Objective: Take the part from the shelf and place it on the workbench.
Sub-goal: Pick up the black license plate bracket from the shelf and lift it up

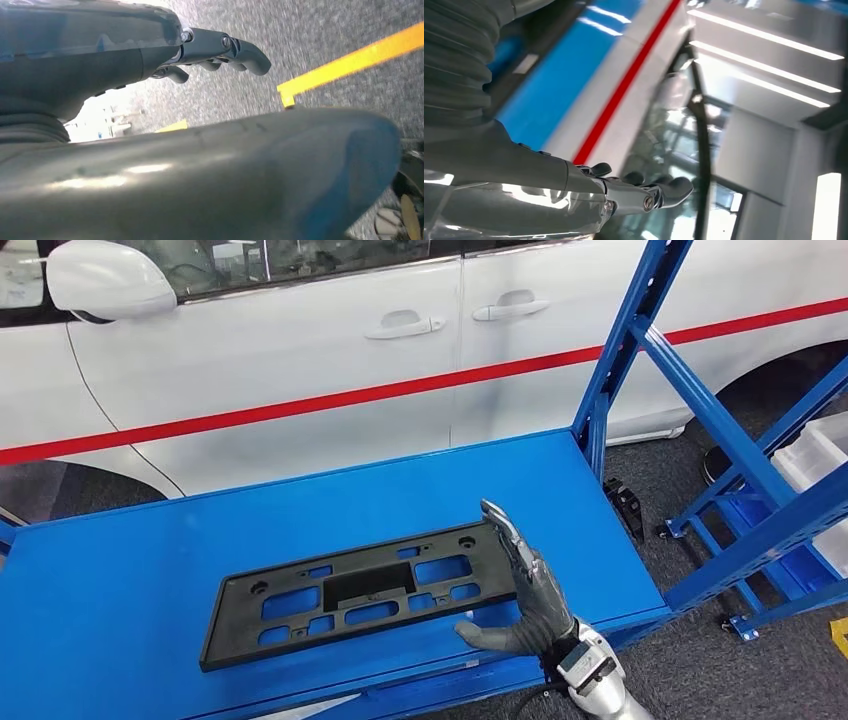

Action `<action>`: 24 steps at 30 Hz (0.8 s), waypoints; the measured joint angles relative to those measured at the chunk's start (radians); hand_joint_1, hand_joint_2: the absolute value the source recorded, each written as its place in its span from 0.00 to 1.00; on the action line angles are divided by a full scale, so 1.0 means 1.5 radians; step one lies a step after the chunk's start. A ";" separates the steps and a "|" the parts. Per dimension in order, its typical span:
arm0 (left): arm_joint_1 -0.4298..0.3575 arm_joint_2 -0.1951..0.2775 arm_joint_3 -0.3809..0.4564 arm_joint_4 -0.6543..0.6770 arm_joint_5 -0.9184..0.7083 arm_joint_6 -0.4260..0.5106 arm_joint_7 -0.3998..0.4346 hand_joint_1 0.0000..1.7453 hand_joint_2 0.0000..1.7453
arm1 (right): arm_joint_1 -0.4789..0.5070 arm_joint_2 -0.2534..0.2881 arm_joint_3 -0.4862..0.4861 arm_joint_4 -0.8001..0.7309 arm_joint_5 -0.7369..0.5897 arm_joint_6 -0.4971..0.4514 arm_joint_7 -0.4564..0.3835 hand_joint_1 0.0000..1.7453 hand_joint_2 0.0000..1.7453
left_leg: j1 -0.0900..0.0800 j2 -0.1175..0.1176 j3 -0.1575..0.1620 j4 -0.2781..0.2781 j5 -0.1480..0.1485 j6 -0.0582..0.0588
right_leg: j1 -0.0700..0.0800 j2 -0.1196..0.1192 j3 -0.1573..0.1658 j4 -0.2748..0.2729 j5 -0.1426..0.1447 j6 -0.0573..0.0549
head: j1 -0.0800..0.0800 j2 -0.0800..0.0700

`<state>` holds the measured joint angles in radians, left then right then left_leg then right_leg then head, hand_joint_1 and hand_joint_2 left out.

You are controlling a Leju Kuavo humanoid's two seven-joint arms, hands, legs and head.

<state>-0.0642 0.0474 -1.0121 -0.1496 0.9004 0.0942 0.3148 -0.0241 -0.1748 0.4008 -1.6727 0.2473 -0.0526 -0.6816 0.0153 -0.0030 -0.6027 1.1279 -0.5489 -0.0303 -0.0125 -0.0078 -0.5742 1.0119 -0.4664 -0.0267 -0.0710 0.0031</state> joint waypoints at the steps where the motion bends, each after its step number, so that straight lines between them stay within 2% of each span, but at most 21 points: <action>1: 0.002 -0.001 0.000 0.000 0.002 0.000 -0.001 0.00 0.00 | 0.018 -0.015 0.000 -0.001 0.009 -0.014 0.000 0.00 1.00 | 0.000 0.000 -0.021 0.046 -0.022 -0.001 | 0.001 -0.001 0.000 0.000 -0.001 -0.002 | 0.000 0.000; 2: 0.003 -0.001 0.000 0.000 0.003 0.000 -0.001 0.00 0.00 | 0.034 -0.026 0.000 -0.002 0.014 -0.023 -0.001 0.00 1.00 | 0.000 0.000 -0.038 0.086 -0.036 -0.001 | 0.003 -0.002 0.000 0.001 -0.001 -0.003 | 0.000 0.000; 3: 0.005 -0.001 0.000 0.000 0.003 0.000 -0.001 0.00 0.00 | 0.048 -0.036 -0.001 -0.003 0.020 -0.030 -0.001 0.00 1.00 | 0.000 0.000 -0.047 0.106 -0.039 -0.001 | 0.004 -0.001 0.000 0.001 -0.002 -0.004 | 0.000 0.000; 4: 0.006 -0.002 0.000 0.000 0.003 0.000 -0.001 0.00 0.00 | 0.063 -0.045 -0.003 -0.005 0.025 -0.035 -0.001 0.00 1.00 | 0.000 0.000 -0.044 0.101 -0.028 0.001 | 0.006 0.000 0.001 0.001 -0.003 -0.005 | 0.000 0.000; 5: 0.006 -0.002 0.000 0.000 0.003 0.000 -0.002 0.00 0.00 | 0.077 -0.052 -0.006 -0.008 0.030 -0.039 -0.001 0.00 1.00 | -0.001 0.000 -0.028 0.069 -0.007 0.004 | 0.007 0.001 0.003 0.002 -0.003 -0.005 | 0.000 0.000; 6: 0.006 -0.001 -0.001 0.000 0.002 0.000 -0.002 0.00 0.00 | 0.092 -0.058 -0.009 -0.012 0.035 -0.044 -0.001 0.00 1.00 | -0.003 0.000 -0.006 0.023 0.016 0.009 | 0.008 0.001 0.004 0.002 -0.004 -0.004 | 0.000 0.000; 8: 0.006 0.000 -0.003 0.001 -0.002 -0.001 -0.002 0.00 0.00 | 0.119 -0.068 -0.015 -0.024 0.046 -0.053 -0.001 0.00 1.00 | -0.007 0.000 0.031 -0.055 0.042 0.018 | 0.010 0.002 0.006 0.003 -0.006 0.000 | 0.000 0.000; 10: 0.005 0.001 -0.008 0.002 -0.004 -0.003 -0.002 0.00 0.00 | 0.139 -0.075 -0.019 -0.035 0.060 -0.058 0.000 0.00 1.00 | -0.011 0.000 0.040 -0.078 0.042 0.022 | 0.010 0.002 0.005 0.003 -0.006 0.006 | 0.000 0.000; 12: 0.004 0.000 -0.012 0.002 -0.004 -0.005 -0.001 0.00 0.00 | 0.150 -0.082 -0.021 -0.044 0.077 -0.061 0.001 0.00 1.00 | -0.009 0.000 0.043 -0.084 0.047 0.027 | 0.009 0.003 0.005 0.005 -0.007 0.013 | 0.000 0.000; 13: 0.004 -0.001 -0.013 0.002 -0.004 -0.006 -0.001 0.00 0.00 | 0.153 -0.084 -0.022 -0.048 0.087 -0.062 0.002 0.00 1.00 | -0.007 0.001 0.045 -0.088 0.050 0.031 | 0.009 0.004 0.002 0.013 -0.015 0.016 | 0.000 0.000; 15: 0.003 -0.001 -0.016 0.002 -0.004 -0.007 0.000 0.00 0.00 | 0.157 -0.090 -0.024 -0.052 0.111 -0.069 0.006 0.00 1.00 | -0.004 0.003 0.047 -0.094 0.054 0.036 | 0.006 0.005 -0.022 0.069 -0.050 0.023 | 0.000 0.000; 17: 0.003 -0.001 -0.017 0.002 -0.004 -0.007 0.002 0.00 0.00 | 0.158 -0.093 -0.024 -0.053 0.145 -0.087 0.011 0.00 1.00 | -0.004 0.004 0.046 -0.094 0.055 0.037 | 0.002 0.005 -0.063 0.157 -0.091 0.029 | 0.000 0.000; 18: 0.003 -0.001 -0.019 0.002 -0.004 -0.007 0.003 0.00 0.00 | 0.159 -0.093 -0.024 -0.053 0.163 -0.101 0.014 0.00 1.00 | -0.004 0.004 0.046 -0.093 0.055 0.037 | -0.001 0.005 -0.075 0.184 -0.096 0.031 | 0.000 0.000; 19: 0.003 -0.002 -0.020 0.002 -0.004 -0.007 0.004 0.00 0.00 | 0.159 -0.093 -0.024 -0.053 0.184 -0.118 0.016 0.00 1.00 | -0.003 0.004 0.047 -0.093 0.055 0.036 | -0.004 0.005 -0.075 0.184 -0.088 0.033 | 0.000 0.000; 20: 0.003 -0.002 -0.022 0.002 -0.004 -0.007 0.004 0.00 0.00 | 0.158 -0.093 -0.023 -0.052 0.204 -0.136 0.020 0.00 1.00 | -0.003 0.003 0.047 -0.092 0.054 0.035 | -0.007 0.005 -0.062 0.158 -0.068 0.035 | 0.000 0.000; 21: 0.002 -0.003 -0.024 0.002 -0.003 -0.007 0.004 0.00 0.00 | 0.156 -0.091 -0.022 -0.052 0.226 -0.155 0.024 0.00 1.00 | -0.002 0.003 0.048 -0.090 0.052 0.032 | -0.010 0.004 -0.039 0.112 -0.043 0.037 | 0.000 0.000; 22: 0.002 -0.003 -0.026 0.002 -0.003 -0.007 0.004 0.00 0.00 | 0.152 -0.089 -0.021 -0.051 0.248 -0.174 0.029 0.00 1.00 | -0.002 0.002 0.048 -0.088 0.050 0.029 | -0.011 0.004 -0.017 0.067 -0.026 0.037 | 0.000 0.000; 23: 0.001 -0.003 -0.028 0.002 -0.003 -0.007 0.004 0.00 0.00 | 0.149 -0.086 -0.018 -0.050 0.269 -0.191 0.035 0.00 1.00 | -0.003 0.002 0.048 -0.085 0.048 0.024 | -0.011 0.005 -0.001 0.033 -0.015 0.035 | 0.000 0.000; 24: 0.001 -0.003 -0.030 0.002 -0.003 -0.007 0.004 0.00 0.00 | 0.144 -0.082 -0.014 -0.049 0.288 -0.205 0.042 0.00 1.00 | -0.004 0.002 0.047 -0.083 0.046 0.020 | -0.010 0.006 0.007 0.014 -0.011 0.033 | 0.000 0.000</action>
<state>-0.0630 0.0426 -1.0570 -0.1469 0.8966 0.0834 0.3214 0.1926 -0.2974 0.3805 -1.7458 0.6797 -0.3602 -0.6187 0.0086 -0.0005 -0.5323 1.0036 -0.4798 -0.0008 -0.0276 0.0019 -0.5638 1.0327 -0.4835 0.0221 -0.0709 0.0031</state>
